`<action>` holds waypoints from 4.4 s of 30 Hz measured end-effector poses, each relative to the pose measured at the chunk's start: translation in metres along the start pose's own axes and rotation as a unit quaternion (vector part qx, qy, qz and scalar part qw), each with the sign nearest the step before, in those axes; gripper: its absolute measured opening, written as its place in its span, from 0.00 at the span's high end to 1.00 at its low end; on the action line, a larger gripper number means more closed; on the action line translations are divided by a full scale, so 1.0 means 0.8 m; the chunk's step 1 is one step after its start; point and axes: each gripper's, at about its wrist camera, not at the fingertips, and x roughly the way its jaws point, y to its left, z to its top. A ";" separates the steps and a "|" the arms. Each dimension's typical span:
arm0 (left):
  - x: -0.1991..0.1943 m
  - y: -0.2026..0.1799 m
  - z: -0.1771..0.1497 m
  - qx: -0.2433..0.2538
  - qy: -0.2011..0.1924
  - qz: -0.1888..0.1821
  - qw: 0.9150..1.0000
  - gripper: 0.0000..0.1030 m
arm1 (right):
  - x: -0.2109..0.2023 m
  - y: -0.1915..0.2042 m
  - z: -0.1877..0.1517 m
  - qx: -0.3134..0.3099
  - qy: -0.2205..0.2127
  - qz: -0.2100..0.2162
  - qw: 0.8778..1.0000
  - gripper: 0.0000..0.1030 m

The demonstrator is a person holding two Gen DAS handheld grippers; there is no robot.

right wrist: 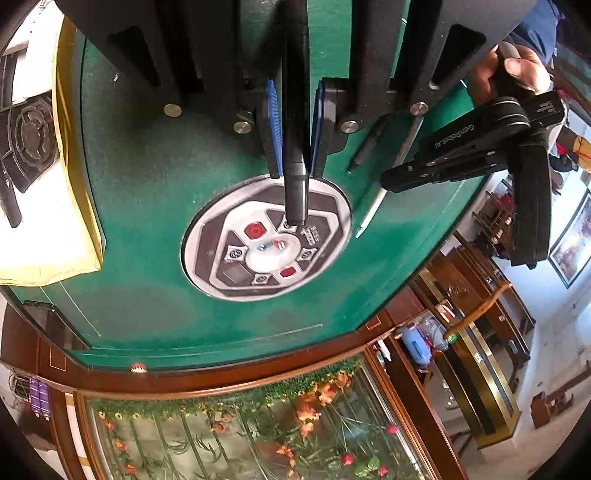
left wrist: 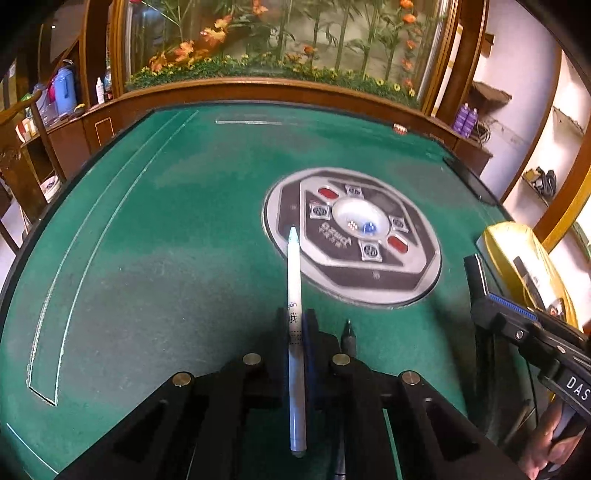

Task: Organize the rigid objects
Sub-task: 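Carry the white pen and black pen over the tray with both tools, then open both tools to drop the white pen and black pen into the tray, then grasp a black pen with the left tool while the right tool grasps a clear pen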

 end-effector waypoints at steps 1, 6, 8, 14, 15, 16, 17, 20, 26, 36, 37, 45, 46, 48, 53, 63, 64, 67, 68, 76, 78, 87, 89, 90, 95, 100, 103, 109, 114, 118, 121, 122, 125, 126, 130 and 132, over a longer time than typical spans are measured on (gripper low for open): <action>-0.002 -0.001 0.001 0.000 -0.005 -0.001 1.000 0.93 | -0.002 0.001 0.001 0.001 -0.002 0.008 1.000 0.86; -0.017 -0.009 0.000 0.002 -0.037 0.003 0.999 0.93 | -0.010 0.005 0.002 0.000 -0.017 0.032 0.999 0.86; -0.024 -0.014 -0.001 0.005 -0.050 0.007 0.999 0.93 | -0.014 0.007 0.003 -0.003 -0.026 0.040 0.999 0.86; -0.052 -0.033 -0.012 0.003 -0.085 0.009 0.996 0.93 | -0.032 0.015 0.005 -0.015 -0.063 0.058 0.996 0.86; -0.057 -0.038 -0.016 0.005 -0.089 0.008 0.996 0.93 | -0.035 0.017 0.006 -0.018 -0.071 0.061 0.995 0.86; -0.063 -0.043 -0.019 0.006 -0.095 0.012 0.995 0.93 | -0.038 0.018 0.006 -0.020 -0.076 0.064 0.995 0.86; -0.067 -0.049 -0.022 0.010 -0.100 0.018 0.995 0.93 | -0.040 0.018 0.007 -0.021 -0.081 0.066 0.994 0.86; -0.084 -0.067 -0.032 0.025 -0.115 0.026 0.993 0.93 | -0.044 0.022 0.006 -0.027 -0.090 0.070 0.993 0.86; -0.109 -0.090 -0.045 0.044 -0.125 0.022 0.991 0.93 | -0.054 0.026 0.005 -0.038 -0.108 0.067 0.991 0.86; -0.138 -0.131 -0.060 0.073 -0.140 0.006 0.987 0.93 | -0.112 0.010 -0.023 -0.013 -0.121 0.057 0.991 0.86; -0.139 -0.136 -0.062 0.076 -0.141 0.005 0.987 0.93 | -0.118 0.006 -0.025 -0.010 -0.121 0.058 0.991 0.86; -0.150 -0.166 -0.065 0.085 -0.138 -0.013 0.987 0.93 | -0.159 -0.031 -0.029 0.030 -0.135 0.061 0.989 0.86; -0.151 -0.171 -0.064 0.084 -0.136 -0.019 0.987 0.93 | -0.168 -0.040 -0.029 0.039 -0.138 0.063 0.988 0.86; -0.154 -0.183 -0.064 0.085 -0.135 -0.031 0.987 0.93 | -0.182 -0.054 -0.027 0.052 -0.144 0.063 0.986 0.86; -0.159 -0.226 -0.057 0.095 -0.125 -0.072 0.985 0.93 | -0.228 -0.092 -0.024 0.075 -0.168 0.049 0.982 0.86; -0.120 -0.320 -0.047 0.102 -0.068 -0.141 0.982 0.93 | -0.287 -0.167 -0.034 0.097 -0.178 -0.045 0.978 0.86; -0.113 -0.330 -0.048 0.106 -0.061 -0.143 0.982 0.93 | -0.283 -0.177 -0.036 0.105 -0.170 -0.057 0.978 0.86; -0.092 -0.353 -0.049 0.107 -0.039 -0.151 0.982 0.93 | -0.276 -0.198 -0.041 0.118 -0.155 -0.078 0.978 0.86; -0.087 -0.358 -0.051 0.106 -0.033 -0.153 0.982 0.93 | -0.271 -0.206 -0.042 0.124 -0.151 -0.082 0.977 0.86; -0.047 -0.385 -0.053 0.099 0.009 -0.155 0.983 0.93 | -0.230 -0.238 -0.031 0.143 -0.110 -0.089 0.980 0.86; -0.040 -0.386 -0.054 0.097 0.018 -0.155 0.983 0.93 | -0.221 -0.242 -0.030 0.148 -0.103 -0.090 0.980 0.86; -0.028 -0.380 -0.060 0.096 0.040 -0.166 0.981 0.93 | -0.207 -0.246 -0.036 0.169 -0.094 -0.086 0.977 0.86; -0.030 -0.377 -0.060 0.093 0.043 -0.169 0.980 0.93 | -0.209 -0.242 -0.034 0.164 -0.095 -0.091 0.978 0.86; -0.032 -0.375 -0.059 0.091 0.043 -0.173 0.980 0.93 | -0.213 -0.237 -0.033 0.161 -0.097 -0.093 0.978 0.86; -0.061 -0.357 -0.060 0.088 0.023 -0.188 0.978 0.92 | -0.241 -0.197 -0.032 0.122 -0.132 -0.102 0.978 0.84; -0.093 -0.324 -0.064 0.092 0.002 -0.191 0.977 0.77 | -0.259 -0.157 -0.034 0.092 -0.151 -0.086 0.980 0.75; -0.111 -0.293 -0.068 0.094 -0.014 -0.170 0.981 0.73 | -0.263 -0.135 -0.039 0.086 -0.153 -0.065 0.982 0.68; -0.134 -0.202 -0.076 0.071 -0.021 -0.131 0.989 0.67 | -0.251 -0.091 -0.053 0.075 -0.126 -0.023 0.989 0.57; -0.133 -0.127 -0.090 0.069 -0.013 -0.052 0.996 0.65 | -0.219 -0.056 -0.069 0.058 -0.057 0.008 0.997 0.42; -0.119 -0.083 -0.097 0.046 0.005 -0.026 0.999 0.65 | -0.185 -0.034 -0.094 0.070 0.016 0.023 0.997 0.42; -0.105 -0.064 -0.099 0.030 0.017 -0.016 0.999 0.65 | -0.155 -0.023 -0.115 0.082 0.074 0.034 0.993 0.42; -0.100 -0.061 -0.101 0.030 0.023 -0.013 0.999 0.65 | -0.148 -0.020 -0.120 0.081 0.086 0.033 0.992 0.42; -0.090 -0.056 -0.104 0.030 0.029 0.000 0.999 0.63 | -0.132 -0.014 -0.131 0.078 0.107 0.018 0.991 0.42; -0.088 -0.054 -0.104 0.028 0.032 0.003 0.999 0.62 | -0.126 -0.013 -0.132 0.078 0.115 0.012 0.990 0.42; -0.072 -0.042 -0.106 0.020 0.047 0.002 0.999 0.61 | -0.106 -0.006 -0.133 0.066 0.135 -0.012 0.989 0.42; -0.068 -0.038 -0.107 0.016 0.049 0.000 0.999 0.61 | -0.098 -0.005 -0.129 0.062 0.139 -0.017 0.988 0.42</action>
